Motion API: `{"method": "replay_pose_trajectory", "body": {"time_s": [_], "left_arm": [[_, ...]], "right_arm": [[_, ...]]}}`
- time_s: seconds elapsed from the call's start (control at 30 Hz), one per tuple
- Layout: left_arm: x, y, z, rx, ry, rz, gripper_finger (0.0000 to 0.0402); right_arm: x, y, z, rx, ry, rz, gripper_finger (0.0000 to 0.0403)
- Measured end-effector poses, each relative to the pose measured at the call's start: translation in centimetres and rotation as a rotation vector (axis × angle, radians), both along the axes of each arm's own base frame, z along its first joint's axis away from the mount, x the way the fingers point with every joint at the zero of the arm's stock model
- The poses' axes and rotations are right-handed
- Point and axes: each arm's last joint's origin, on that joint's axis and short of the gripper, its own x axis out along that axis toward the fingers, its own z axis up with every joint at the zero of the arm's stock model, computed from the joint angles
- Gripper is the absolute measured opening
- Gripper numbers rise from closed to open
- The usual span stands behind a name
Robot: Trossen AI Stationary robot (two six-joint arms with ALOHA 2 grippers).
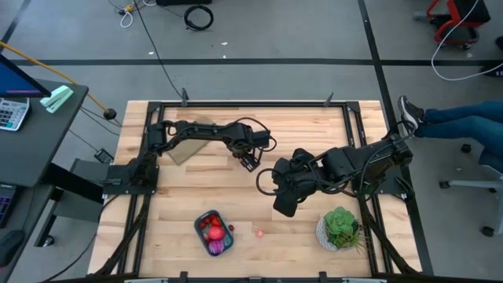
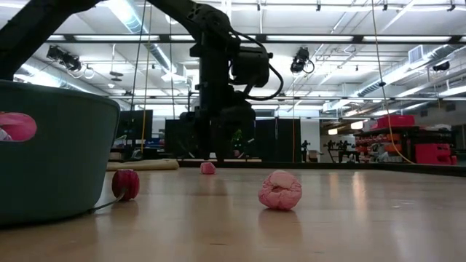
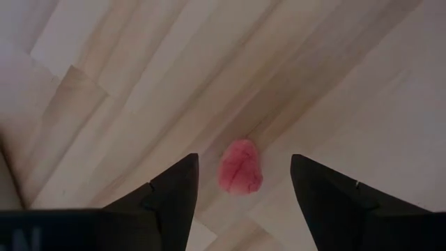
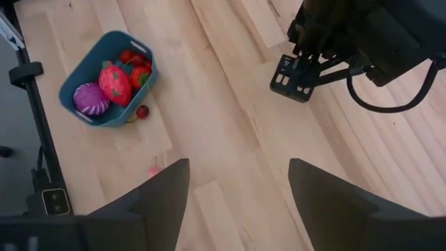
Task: Pick and placing Produce into tupperware
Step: Put the pink peach into the blue bin
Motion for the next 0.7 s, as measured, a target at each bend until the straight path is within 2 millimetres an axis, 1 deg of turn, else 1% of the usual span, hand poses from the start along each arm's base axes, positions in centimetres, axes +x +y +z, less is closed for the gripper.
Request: {"method": "replay_pose_trajectory", "body": {"time_s": [0.13,0.37,0.53,0.7], "left_arm": [[-0.07,0.31,0.00,0.000,0.001,0.006,0.0233],[-0.05,0.06,0.00,-0.001,0.004,0.000,0.0233],[0.05,-0.27,0.00,0.005,0.011,-0.077,0.0233],[0.03,-0.18,0.00,0.005,0.012,-0.076,0.0232]], "right_arm": [[-0.01,0.02,0.00,0.001,0.000,-0.001,0.0254],[0.00,0.03,-0.01,0.002,0.000,-0.001,0.0254],[0.00,0.03,-0.01,0.002,0.000,-0.002,0.0254],[0.00,0.03,-0.01,0.011,-0.003,-0.017,0.0254]]}}
